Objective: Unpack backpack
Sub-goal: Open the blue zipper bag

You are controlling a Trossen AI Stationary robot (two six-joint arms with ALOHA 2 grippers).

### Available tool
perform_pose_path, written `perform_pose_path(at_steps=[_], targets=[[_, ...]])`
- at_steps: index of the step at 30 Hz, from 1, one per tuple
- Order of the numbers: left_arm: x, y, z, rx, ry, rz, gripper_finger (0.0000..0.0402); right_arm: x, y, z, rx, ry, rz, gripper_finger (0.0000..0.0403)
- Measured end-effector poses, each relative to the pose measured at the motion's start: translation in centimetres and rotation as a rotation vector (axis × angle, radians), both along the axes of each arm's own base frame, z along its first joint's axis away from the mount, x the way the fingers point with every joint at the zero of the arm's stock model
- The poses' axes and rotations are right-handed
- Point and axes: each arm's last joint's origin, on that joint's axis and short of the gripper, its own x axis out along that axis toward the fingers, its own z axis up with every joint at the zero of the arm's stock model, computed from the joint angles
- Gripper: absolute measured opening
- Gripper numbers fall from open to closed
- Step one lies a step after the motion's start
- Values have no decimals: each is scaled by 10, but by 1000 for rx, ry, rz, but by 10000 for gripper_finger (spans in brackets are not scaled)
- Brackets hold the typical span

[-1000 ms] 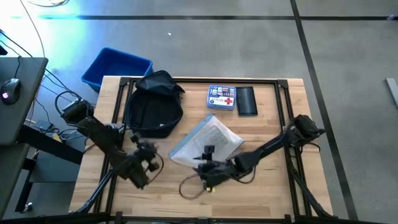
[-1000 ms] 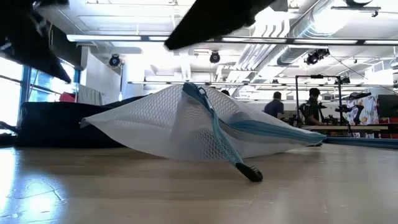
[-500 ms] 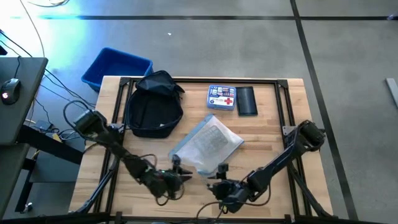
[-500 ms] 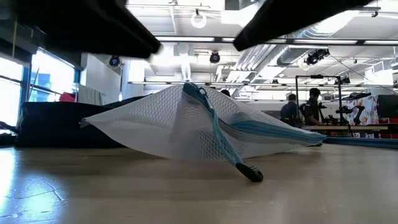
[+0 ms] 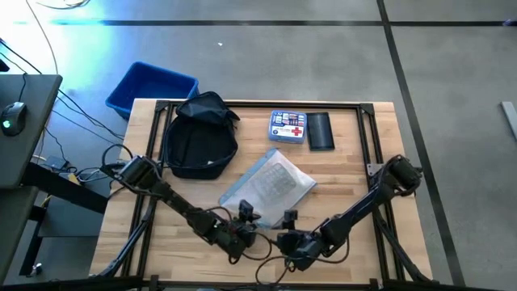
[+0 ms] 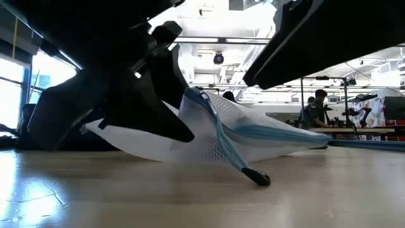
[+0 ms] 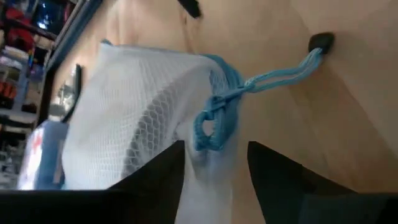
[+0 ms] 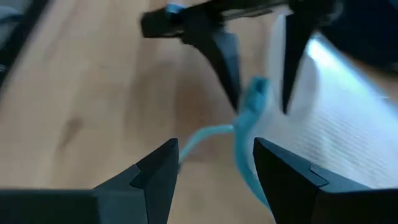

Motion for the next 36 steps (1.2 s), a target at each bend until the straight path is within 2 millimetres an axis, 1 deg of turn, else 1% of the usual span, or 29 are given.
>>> perform_pose_path(at_steps=[2,5,6,9,12,16,21,26,27,29,31,34,35,36], targets=[[-1,-3,2,29,-14,9,99,3,0,1,26,-5,29,192],[-4,-10,9,80,-65,42,24,7,-1,1,34,-36,14,192],[-6,-12,14,99,-89,59,13,8,-3,1,35,-49,-15,192],[-10,-20,23,162,-163,111,14,10,-8,2,58,-85,-112,192],[-15,-25,24,212,-193,133,4,14,-13,2,88,-109,-181,192],[-16,-26,25,224,-223,159,2,18,-17,3,112,-128,-207,192],[-13,-25,27,194,-257,190,0,23,-18,8,132,-177,-200,192],[-13,-25,27,191,-260,191,0,27,-22,10,128,-220,-246,190],[-13,-24,27,189,-262,192,0,27,-23,10,126,-220,-248,185],[-13,-25,27,187,-264,192,0,27,-24,10,118,-221,-251,161],[-13,-25,27,186,-263,191,0,27,-24,10,115,-220,-252,122],[-13,-25,27,186,-263,190,0,27,-24,10,99,-214,-240,38],[-13,-25,27,185,-262,189,0,27,-23,10,89,-211,-227,20],[-13,-25,27,184,-262,188,0,26,-22,10,84,-210,-222,13]])
